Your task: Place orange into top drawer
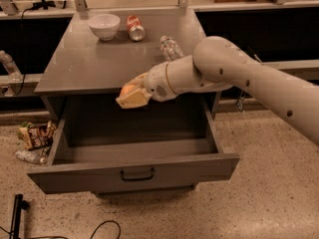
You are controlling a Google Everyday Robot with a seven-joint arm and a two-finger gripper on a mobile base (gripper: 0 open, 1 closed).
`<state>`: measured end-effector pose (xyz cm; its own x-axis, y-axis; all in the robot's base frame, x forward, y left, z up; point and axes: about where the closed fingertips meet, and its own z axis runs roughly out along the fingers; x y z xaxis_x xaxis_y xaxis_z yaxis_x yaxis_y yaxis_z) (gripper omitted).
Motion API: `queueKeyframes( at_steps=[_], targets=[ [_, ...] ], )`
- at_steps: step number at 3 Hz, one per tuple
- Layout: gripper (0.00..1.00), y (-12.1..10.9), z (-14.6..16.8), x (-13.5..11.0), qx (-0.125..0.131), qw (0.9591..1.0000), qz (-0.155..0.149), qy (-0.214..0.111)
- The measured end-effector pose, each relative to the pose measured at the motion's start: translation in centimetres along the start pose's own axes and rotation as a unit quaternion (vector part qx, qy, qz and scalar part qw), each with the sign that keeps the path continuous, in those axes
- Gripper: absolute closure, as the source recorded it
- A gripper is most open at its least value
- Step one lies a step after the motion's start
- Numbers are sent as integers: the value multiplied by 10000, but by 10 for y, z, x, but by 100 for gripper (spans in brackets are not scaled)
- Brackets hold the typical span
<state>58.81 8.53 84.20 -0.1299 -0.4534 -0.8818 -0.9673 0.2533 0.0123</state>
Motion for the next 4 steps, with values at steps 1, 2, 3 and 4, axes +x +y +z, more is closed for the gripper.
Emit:
queueKeyframes(
  at_steps=[1,2,3,4],
  targets=[
    [100,4,8,33,50,9989,162,430],
    [100,5,19,58,71,9965,255,791],
    [100,-4,46,109,144,9902,358,1343],
    [100,-11,48,168,374,9780,647,1949]
  ],
)
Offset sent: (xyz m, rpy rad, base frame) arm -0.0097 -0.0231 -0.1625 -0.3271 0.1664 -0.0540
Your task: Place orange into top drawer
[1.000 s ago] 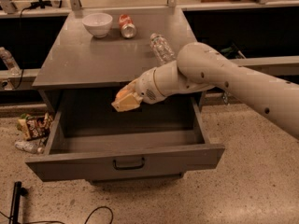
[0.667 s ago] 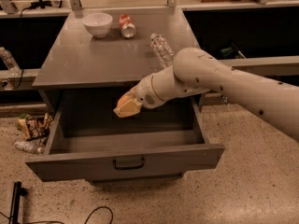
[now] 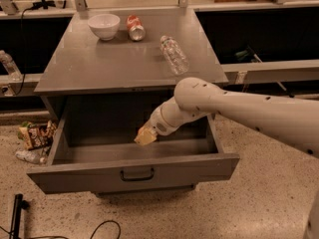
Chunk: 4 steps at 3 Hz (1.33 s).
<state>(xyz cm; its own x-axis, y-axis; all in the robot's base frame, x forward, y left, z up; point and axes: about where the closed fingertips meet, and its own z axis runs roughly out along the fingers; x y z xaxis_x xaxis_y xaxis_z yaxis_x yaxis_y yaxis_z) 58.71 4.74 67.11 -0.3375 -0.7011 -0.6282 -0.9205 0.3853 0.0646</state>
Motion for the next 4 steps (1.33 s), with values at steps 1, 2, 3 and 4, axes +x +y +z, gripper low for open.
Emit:
queueKeyframes(
  at_steps=[1,2,3,4],
  targets=[
    [100,0,0,0,0,10000,1,1],
    [100,1,10,11,-49,9998,108,135],
    [85,0,19,19,-36,9994,235,252],
    [61,-3,25,24,-11,9991,309,292]
  ],
)
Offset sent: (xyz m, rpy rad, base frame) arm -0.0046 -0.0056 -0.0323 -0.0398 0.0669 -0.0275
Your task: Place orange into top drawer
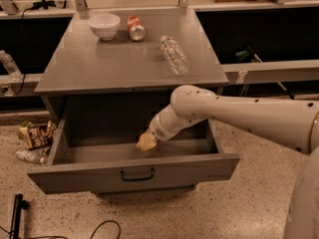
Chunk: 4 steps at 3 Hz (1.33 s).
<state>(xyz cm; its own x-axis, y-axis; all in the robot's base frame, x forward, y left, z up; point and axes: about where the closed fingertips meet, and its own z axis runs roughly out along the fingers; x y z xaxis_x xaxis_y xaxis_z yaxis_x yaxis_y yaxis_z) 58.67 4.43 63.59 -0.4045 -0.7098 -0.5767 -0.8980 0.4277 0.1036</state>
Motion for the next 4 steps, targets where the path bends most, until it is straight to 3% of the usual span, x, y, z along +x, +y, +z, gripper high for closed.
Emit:
queueKeyframes(
  at_steps=[2,3,4],
  targets=[
    [7,-5,3,1,164,9999,21,20],
    [0,-6,2,-4,289,9996,-31,-60],
    [18,-7,-13,-13,479,9984,21,-285]
  ],
)
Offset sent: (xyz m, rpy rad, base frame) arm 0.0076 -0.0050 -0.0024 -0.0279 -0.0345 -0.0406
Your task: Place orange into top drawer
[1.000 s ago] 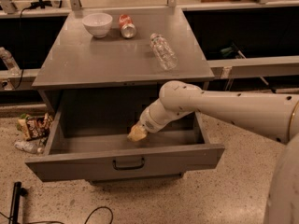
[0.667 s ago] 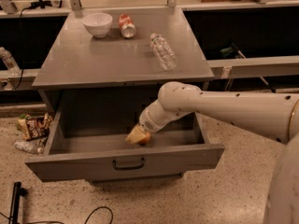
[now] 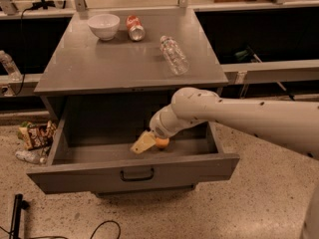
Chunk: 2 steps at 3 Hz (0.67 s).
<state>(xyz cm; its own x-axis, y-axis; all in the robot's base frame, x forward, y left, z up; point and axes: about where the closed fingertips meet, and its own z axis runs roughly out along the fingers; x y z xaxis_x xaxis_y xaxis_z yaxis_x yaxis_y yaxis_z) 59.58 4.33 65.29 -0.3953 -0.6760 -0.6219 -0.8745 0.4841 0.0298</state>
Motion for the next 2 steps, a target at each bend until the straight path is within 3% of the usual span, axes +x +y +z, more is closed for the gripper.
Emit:
queueKeyframes(
  at_steps=[2],
  targets=[
    [65,2,-70,-23,438,9979,153,-462]
  ],
)
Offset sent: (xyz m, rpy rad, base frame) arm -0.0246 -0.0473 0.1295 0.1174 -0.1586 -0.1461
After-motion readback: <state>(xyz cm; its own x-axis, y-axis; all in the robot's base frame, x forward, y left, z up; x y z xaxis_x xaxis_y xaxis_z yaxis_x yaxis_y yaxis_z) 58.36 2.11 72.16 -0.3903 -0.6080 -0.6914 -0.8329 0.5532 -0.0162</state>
